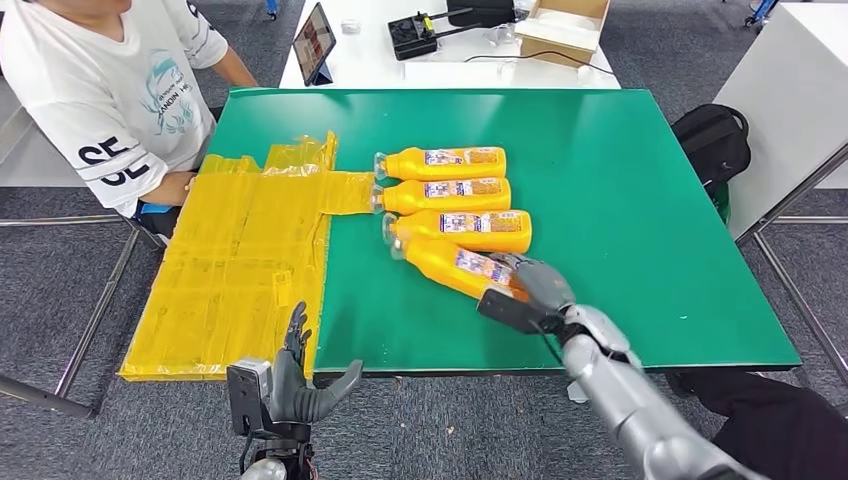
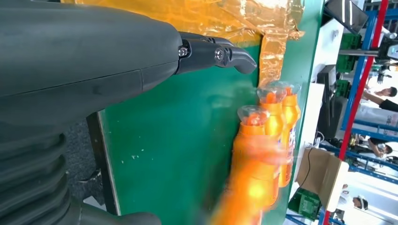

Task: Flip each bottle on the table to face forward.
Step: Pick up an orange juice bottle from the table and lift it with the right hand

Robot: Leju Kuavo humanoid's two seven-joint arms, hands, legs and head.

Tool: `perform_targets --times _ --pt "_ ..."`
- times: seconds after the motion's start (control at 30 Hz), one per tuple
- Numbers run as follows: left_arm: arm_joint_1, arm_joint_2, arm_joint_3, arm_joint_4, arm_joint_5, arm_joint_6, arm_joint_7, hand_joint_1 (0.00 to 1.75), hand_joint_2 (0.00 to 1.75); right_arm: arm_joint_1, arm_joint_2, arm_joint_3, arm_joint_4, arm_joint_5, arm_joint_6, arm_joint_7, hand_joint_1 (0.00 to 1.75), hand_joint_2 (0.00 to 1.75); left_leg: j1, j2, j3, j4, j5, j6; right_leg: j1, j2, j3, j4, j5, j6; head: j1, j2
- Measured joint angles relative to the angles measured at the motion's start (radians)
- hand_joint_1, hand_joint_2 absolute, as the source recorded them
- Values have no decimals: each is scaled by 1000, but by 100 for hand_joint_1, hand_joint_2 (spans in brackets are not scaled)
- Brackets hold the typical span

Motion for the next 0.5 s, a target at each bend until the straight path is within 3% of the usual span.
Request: perform_targets --times 0.2,0.33,0.5 --pt "-12 1 -47 -20 12 -12 -32 0 175 185 137 -125 -365 -111 -288 -244 175 175 1 -1 -3 0 0 0 1 -1 -3 0 -2 0 -1 0" --pt "-37 2 -68 -53 24 -19 -36 0 175 240 196 -177 -510 -120 -429 -334 175 175 0 -1 -3 0 0 0 -1 -1 -3 0 -3 1 0 0" --pt "-57 4 -89 -86 48 -39 -23 0 175 282 239 -202 -587 -131 -491 -377 175 175 -1 -1 -3 0 0 0 -1 -1 -3 0 -2 1 0 0"
